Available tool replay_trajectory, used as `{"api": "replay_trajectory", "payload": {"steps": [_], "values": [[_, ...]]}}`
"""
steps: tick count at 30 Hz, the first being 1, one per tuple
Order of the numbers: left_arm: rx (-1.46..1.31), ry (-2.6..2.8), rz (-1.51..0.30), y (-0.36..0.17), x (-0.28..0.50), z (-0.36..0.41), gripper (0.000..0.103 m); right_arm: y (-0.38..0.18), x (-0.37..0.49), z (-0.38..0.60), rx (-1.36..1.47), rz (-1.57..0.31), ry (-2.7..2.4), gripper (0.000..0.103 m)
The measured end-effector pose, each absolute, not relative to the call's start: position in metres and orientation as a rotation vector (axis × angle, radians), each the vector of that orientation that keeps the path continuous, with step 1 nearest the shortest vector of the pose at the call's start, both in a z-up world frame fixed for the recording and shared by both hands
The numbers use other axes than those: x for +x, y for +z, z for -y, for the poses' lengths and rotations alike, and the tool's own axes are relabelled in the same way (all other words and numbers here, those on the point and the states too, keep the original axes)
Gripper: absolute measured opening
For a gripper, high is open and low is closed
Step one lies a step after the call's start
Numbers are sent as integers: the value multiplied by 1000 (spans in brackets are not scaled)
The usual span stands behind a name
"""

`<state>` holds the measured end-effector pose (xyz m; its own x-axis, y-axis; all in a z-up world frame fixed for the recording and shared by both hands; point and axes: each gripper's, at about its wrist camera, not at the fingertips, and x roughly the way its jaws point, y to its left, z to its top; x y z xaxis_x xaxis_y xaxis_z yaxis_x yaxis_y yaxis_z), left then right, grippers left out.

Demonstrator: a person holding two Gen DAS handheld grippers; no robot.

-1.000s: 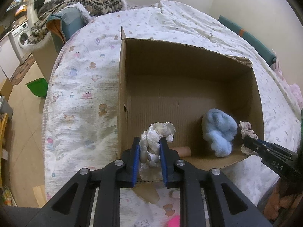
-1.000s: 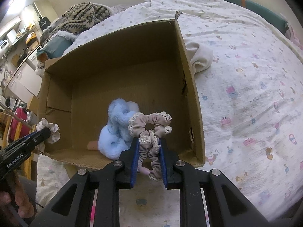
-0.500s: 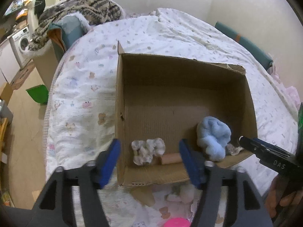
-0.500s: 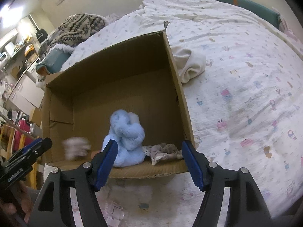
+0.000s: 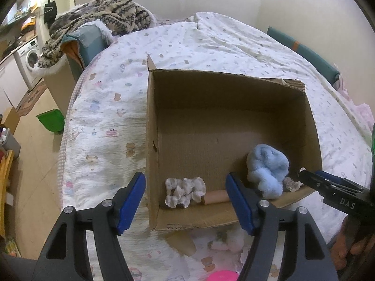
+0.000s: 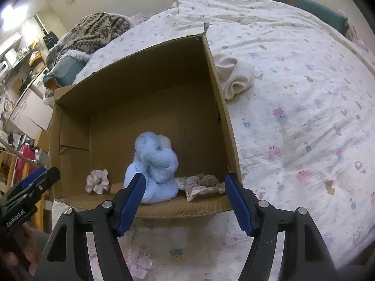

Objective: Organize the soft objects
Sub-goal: 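Withdraw both tools from the box toward the remaining items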

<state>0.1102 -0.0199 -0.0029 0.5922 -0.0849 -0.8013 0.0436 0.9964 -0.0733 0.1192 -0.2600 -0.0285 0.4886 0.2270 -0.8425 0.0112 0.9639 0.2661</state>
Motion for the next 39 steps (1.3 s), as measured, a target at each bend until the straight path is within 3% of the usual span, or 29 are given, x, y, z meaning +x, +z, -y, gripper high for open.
{"api": "replay_trajectory", "payload": {"steps": [25,39], "values": [[-78,-12,-982,6,53,-8,68,-12,66,258,331,-1053,161,74],[-210,98,-1079,-12,33,-45,68,-49,50,207,349,-1244,341,75]]}}
